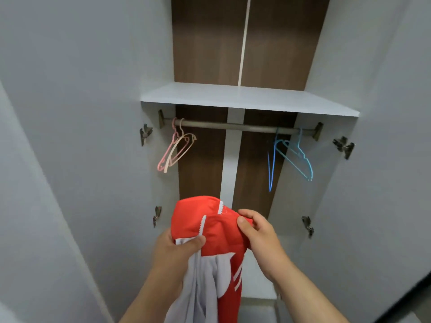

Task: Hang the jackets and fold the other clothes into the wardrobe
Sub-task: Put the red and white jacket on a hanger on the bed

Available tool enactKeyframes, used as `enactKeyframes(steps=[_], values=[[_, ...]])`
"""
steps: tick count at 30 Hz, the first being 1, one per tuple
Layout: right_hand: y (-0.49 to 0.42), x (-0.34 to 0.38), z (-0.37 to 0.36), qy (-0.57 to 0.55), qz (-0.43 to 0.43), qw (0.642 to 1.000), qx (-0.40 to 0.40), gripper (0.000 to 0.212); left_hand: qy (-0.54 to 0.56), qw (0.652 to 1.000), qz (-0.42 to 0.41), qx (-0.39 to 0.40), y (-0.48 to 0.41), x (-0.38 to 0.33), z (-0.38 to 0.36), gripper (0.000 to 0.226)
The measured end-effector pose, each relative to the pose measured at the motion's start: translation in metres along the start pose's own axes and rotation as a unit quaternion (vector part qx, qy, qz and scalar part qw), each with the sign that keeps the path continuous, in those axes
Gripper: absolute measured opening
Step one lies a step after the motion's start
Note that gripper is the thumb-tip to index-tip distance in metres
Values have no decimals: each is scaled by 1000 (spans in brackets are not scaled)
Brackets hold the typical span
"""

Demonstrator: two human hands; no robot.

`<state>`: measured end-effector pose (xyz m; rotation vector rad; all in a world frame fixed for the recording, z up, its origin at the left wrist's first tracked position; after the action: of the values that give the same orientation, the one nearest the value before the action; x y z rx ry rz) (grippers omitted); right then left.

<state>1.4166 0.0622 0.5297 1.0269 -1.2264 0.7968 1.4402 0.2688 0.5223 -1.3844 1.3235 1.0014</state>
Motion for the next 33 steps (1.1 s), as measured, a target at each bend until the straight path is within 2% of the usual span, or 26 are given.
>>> enactKeyframes(steps=[4,9,12,21,27,33], values=[[-35,-2,46,-30,-16,998,-50,17,9,1000,12,24,-31,21,-49,42],[-83,11,92,-111,-39,992,-50,25,11,999,32,23,-73,38,-98,46],[-109,21,117,-120,-43,990,-65,24,8,999,33,23,-94,40,-120,47],[-197,21,152,-36,-55,990,-121,17,0,999,9,34,-164,51,-157,49],[-282,30,159,49,-52,978,-197,11,3,998,49,40,-235,74,-164,68],[-359,24,156,211,-115,930,-276,50,0,995,85,59,-311,107,-171,63]])
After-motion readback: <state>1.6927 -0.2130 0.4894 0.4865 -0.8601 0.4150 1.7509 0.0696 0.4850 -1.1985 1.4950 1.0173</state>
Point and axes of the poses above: each hand's wrist, its own y-axis away from the middle knuckle, its own z-axis out of the back of the hand, x = y × z, the point moved 4 cm from there along -y, towards the middle knuckle, and after that the axes turned 12 degrees about -z, right-handed, at the moved point
